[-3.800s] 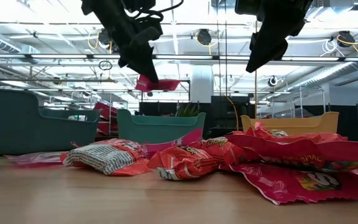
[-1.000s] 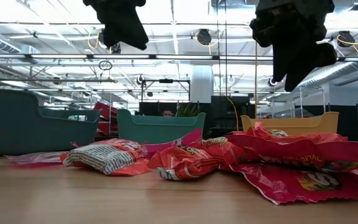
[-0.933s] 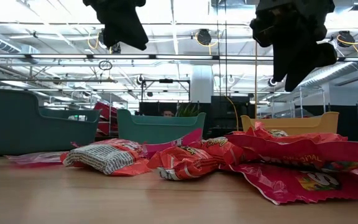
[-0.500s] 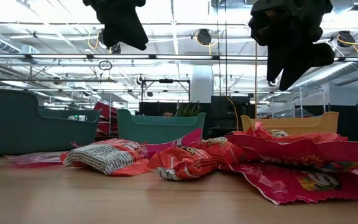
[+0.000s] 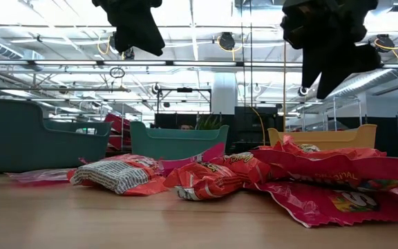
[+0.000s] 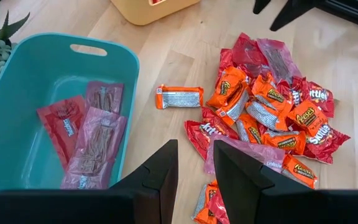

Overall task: Sort candy
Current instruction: Put the red candy into the yellow bin

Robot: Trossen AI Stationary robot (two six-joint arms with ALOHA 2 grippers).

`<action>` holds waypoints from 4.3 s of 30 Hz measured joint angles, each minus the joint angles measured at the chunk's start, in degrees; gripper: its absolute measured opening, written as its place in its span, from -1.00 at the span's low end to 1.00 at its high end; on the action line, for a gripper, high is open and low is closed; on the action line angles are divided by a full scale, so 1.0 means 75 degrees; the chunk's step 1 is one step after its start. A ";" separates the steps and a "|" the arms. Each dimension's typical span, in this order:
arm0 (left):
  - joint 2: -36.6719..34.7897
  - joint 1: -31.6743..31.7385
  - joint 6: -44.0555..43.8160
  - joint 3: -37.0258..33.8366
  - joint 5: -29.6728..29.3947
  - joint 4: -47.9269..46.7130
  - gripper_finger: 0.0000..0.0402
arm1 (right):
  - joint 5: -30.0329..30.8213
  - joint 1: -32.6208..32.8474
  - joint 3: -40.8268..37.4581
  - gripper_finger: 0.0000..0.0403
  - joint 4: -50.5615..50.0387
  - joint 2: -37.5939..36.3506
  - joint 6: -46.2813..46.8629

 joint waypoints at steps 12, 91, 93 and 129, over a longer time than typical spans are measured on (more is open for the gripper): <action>0.0001 0.0000 -0.0003 -0.0003 0.0037 -0.0246 -0.44 | 0.0609 0.1374 0.0003 -0.07 -0.0003 0.0094 0.2649; 0.0003 -0.0202 -0.1605 -0.0006 -0.0039 -0.0442 -0.44 | 0.2187 0.0606 0.0003 -1.00 -0.3169 -0.3521 0.0329; 0.0003 -0.0372 -0.1633 -0.0006 -0.0191 -0.0210 -0.45 | 0.2194 0.0277 0.0003 -1.00 -0.3193 -0.3686 -0.0056; 0.0003 -0.1249 -0.3401 -0.0006 -0.1304 0.1314 -0.45 | 0.1560 -0.4371 -0.2734 -0.81 -0.1174 -0.5045 -0.4380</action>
